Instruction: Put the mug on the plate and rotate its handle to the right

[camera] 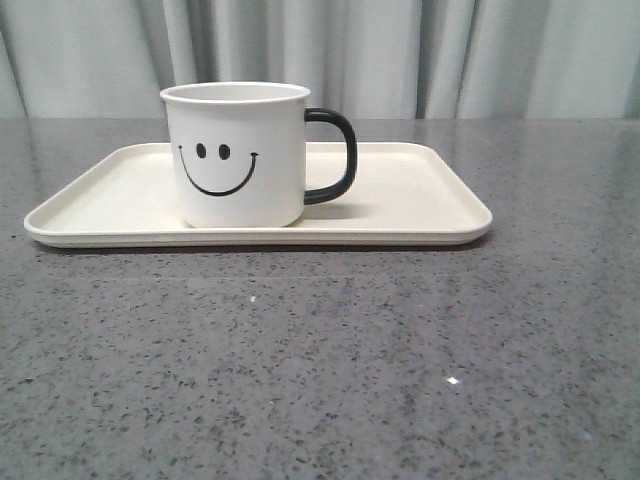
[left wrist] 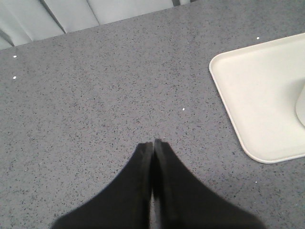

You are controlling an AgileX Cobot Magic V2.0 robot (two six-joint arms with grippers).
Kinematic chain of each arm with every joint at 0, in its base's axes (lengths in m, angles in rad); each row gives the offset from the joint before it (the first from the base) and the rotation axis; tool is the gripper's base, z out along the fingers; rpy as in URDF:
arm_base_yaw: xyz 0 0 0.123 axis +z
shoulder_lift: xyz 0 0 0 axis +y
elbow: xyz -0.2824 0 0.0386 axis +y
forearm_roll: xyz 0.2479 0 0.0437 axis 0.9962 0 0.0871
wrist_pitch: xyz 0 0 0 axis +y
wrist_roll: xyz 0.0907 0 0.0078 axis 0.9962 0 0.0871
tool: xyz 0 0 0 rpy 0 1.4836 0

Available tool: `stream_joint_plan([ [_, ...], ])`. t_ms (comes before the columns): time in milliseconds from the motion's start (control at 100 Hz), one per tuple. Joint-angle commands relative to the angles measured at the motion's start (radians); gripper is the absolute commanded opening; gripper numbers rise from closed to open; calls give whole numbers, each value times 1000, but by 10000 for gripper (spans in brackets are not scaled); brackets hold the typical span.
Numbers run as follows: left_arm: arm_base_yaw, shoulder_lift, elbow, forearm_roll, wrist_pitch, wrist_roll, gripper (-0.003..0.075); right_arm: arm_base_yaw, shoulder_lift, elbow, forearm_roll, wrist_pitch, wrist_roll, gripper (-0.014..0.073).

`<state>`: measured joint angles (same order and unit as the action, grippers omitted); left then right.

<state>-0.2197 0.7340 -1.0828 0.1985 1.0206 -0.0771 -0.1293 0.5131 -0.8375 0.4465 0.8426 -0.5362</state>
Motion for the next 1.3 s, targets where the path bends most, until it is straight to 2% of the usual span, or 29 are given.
stream_joint_plan([
  [0,4,4,-23,0,-62,-10,-20,-7,2,-23,13,-65,4,-111],
  [490,8,4,-20,14,-83,-10,-20,-7,2,-23,13,-65,4,-111],
  [540,25,-13,-6,-5,-149,-10,-20,-7,2,-23,13,-65,4,-111],
  [670,75,-96,113,-90,-483,-10,-20,-7,2,-23,13,-65,4,-111],
  [750,96,-180,243,-139,-647,-10,-20,-7,2,-23,13,-65,4,-111],
  [940,98,-380,589,-144,-976,-10,-20,-7,2,-23,13,-65,4,-111],
  [1080,98,-534,811,-144,-1132,-10,-20,-7,2,-23,13,-65,4,-111],
  [1290,113,-704,983,-134,-1175,-10,-20,-7,2,-23,13,-65,4,-111],
])
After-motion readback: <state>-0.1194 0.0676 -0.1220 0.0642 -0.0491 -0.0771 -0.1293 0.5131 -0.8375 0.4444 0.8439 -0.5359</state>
